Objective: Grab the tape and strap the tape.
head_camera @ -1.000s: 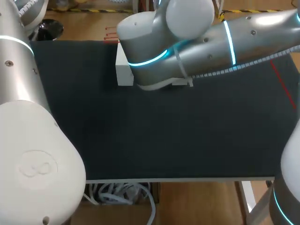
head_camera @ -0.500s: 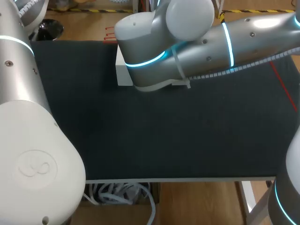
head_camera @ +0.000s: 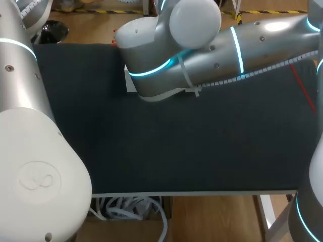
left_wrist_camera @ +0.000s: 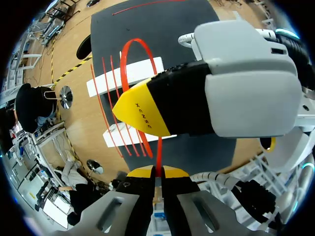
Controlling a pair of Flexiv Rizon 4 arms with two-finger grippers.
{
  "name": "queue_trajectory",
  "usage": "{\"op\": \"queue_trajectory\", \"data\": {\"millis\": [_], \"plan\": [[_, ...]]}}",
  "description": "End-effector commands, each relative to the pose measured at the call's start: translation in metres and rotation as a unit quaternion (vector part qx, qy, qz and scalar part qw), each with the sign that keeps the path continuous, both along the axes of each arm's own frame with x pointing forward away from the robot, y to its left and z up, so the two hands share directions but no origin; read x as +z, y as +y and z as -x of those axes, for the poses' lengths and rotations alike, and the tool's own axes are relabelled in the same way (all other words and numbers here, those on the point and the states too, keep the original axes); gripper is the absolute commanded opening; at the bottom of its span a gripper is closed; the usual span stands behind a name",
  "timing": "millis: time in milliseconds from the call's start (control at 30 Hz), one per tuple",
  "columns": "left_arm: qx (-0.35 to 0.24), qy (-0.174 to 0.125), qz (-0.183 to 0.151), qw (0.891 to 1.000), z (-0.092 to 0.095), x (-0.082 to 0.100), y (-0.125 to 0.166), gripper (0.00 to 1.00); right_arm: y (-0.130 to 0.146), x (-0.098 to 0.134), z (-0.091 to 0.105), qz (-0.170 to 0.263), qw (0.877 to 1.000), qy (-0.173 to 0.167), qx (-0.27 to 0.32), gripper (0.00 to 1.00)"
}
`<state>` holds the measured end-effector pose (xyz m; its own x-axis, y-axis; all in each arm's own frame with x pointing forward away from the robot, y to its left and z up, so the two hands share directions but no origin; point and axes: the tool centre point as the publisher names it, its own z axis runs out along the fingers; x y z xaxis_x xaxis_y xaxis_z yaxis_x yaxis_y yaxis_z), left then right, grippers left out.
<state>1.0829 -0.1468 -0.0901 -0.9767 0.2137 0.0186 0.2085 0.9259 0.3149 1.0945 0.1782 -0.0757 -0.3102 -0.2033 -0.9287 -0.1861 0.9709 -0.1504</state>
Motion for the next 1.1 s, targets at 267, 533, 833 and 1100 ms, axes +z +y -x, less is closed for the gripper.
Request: {"op": "queue_trajectory", "data": {"millis": [267, 533, 833, 1100], "plan": [[-0.001, 0.001, -0.002, 1.0, 0.0, 0.001, 0.0, 0.0, 0.003, -0.005, 0.004, 0.014, 1.0, -0.018, 0.004, 0.0], [-0.001, 0.001, -0.002, 1.0, 0.0, 0.001, 0.0, 0.0, 0.005, -0.011, 0.007, 0.025, 0.999, -0.046, 0.005, 0.0], [-0.001, 0.001, -0.002, 1.0, 0.0, 0.001, 0.0, 0.0, 0.005, -0.019, 0.007, -0.012, 0.994, -0.105, 0.003, 0.0], [-0.001, 0.001, -0.002, 1.0, 0.0, 0.001, 0.0, 0.0, 0.008, -0.022, 0.006, -0.043, 0.991, -0.123, -0.002, 0.0]]}}
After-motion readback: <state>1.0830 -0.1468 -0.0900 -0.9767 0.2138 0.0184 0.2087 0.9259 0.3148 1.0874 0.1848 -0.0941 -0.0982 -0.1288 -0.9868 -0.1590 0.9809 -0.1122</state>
